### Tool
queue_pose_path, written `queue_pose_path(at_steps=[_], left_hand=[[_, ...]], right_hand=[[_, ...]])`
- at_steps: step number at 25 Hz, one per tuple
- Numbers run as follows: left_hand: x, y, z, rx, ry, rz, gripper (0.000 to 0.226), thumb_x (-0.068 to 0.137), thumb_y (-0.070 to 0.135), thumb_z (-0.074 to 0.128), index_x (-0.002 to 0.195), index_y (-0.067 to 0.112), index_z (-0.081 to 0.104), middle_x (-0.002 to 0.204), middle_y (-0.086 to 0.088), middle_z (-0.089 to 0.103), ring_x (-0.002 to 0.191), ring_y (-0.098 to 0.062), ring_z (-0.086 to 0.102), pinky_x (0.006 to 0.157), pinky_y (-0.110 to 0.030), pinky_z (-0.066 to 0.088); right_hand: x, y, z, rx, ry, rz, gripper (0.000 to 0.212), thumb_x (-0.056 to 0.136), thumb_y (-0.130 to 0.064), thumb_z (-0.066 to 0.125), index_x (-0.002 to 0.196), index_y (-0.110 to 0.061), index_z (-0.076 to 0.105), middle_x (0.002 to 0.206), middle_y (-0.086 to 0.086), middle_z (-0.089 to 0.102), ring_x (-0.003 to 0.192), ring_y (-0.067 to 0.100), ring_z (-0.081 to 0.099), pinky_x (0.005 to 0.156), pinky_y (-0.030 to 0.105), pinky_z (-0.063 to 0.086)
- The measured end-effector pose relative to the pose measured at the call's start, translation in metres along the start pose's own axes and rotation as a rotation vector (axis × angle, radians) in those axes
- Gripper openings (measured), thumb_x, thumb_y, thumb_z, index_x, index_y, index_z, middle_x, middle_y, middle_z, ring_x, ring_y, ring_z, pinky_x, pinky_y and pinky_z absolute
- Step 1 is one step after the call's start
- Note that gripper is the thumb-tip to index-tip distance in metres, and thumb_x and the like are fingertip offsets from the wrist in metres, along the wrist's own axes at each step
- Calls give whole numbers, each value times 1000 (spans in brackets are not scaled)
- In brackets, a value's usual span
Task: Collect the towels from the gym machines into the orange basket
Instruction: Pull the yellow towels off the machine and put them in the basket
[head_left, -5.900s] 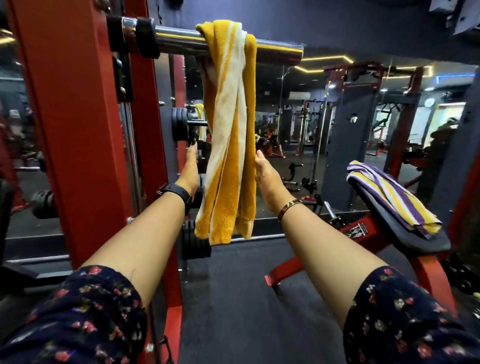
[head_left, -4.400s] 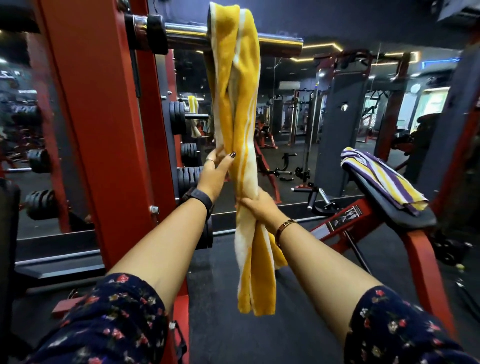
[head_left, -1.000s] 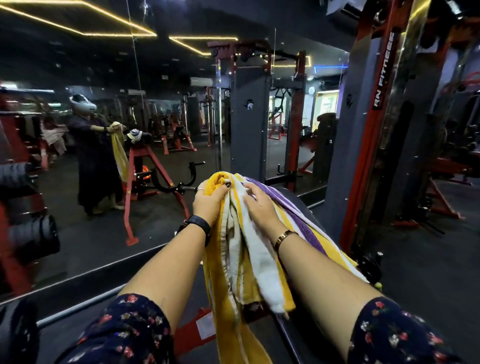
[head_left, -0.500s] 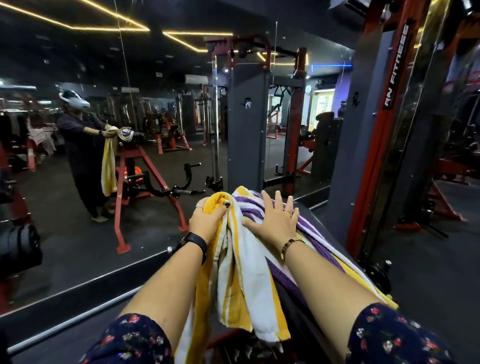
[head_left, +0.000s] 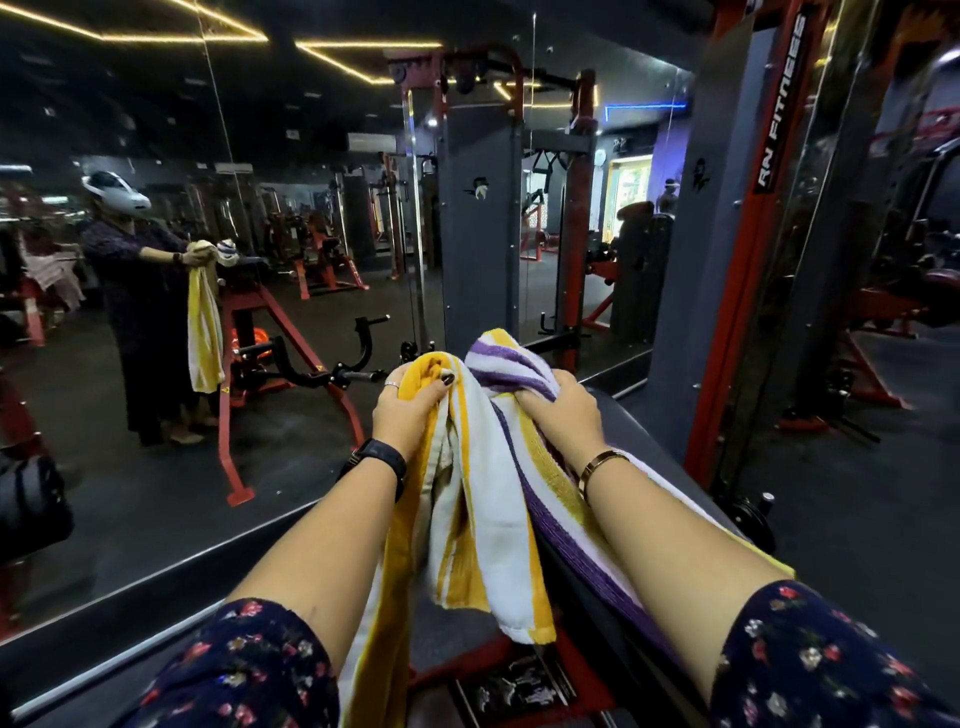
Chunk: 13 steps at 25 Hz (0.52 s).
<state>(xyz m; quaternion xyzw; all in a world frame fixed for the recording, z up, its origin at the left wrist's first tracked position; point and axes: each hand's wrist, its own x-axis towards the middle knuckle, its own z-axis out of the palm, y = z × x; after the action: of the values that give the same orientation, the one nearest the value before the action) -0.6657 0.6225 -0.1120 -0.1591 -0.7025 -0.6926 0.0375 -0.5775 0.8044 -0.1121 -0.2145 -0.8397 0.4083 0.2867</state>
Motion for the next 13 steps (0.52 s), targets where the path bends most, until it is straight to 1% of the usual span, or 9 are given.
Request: queue_pose_path(at_steps=[2,3,5,6,8,9,11,13], left_hand=[[-4,12,8,-78,-5,-11,58,61,45,74,115,30,59,111,0,68,109,-23,63,101,-43,48],[-8,19,13,-143,-17,-22,60,63,42,75,118,26,59,113,-3,68,108,-24,64,101,-46,48],[-18,39,25,-292,-59,-43,59,72,32,75,125,13,57,115,-11,67,106,-28,64,101,-49,49],[-22,46,29,-350,-85,-54,62,72,31,74,126,8,56,115,-16,66,104,-32,64,100,-51,49],[-33,60,37,-433,-142,-67,65,66,34,74,122,4,59,108,-19,66,95,-33,64,97,-53,50],[-42,67,41,-466,-179,-80,64,64,36,75,118,3,61,105,-20,65,94,-33,63,97,-53,50],[-59,77,51,-507,-251,-124,72,62,41,76,121,2,61,109,-22,63,97,-35,62,98,-55,49],[-77,85,61,-516,-322,-148,74,63,44,76,123,3,61,115,-25,62,101,-37,62,99,-57,47]], right_hand=[[-6,-8,-8,314,-17,-26,29,81,-36,69,105,-21,60,97,-3,65,101,23,61,81,33,46],[-10,-13,-12,491,-27,-35,30,78,-33,72,102,-21,60,97,-3,65,100,22,62,85,35,48],[-19,-25,-21,807,-78,-34,39,71,-30,73,104,-19,58,99,1,65,96,20,63,90,40,50],[-25,-29,-25,911,-123,-38,46,70,-29,73,110,-16,56,102,3,65,95,20,63,91,41,51],[-34,-34,-36,991,-186,-79,66,69,-32,75,126,-12,48,113,7,64,101,20,64,92,39,53],[-39,-34,-44,991,-199,-114,74,67,-34,76,131,-13,44,119,7,63,105,20,64,92,37,54],[-49,-32,-61,939,-194,-200,83,65,-37,76,137,-19,40,129,5,59,115,19,61,94,32,53],[-59,-26,-79,884,-204,-260,88,64,-37,78,141,-19,38,134,8,57,120,19,59,93,29,52]])
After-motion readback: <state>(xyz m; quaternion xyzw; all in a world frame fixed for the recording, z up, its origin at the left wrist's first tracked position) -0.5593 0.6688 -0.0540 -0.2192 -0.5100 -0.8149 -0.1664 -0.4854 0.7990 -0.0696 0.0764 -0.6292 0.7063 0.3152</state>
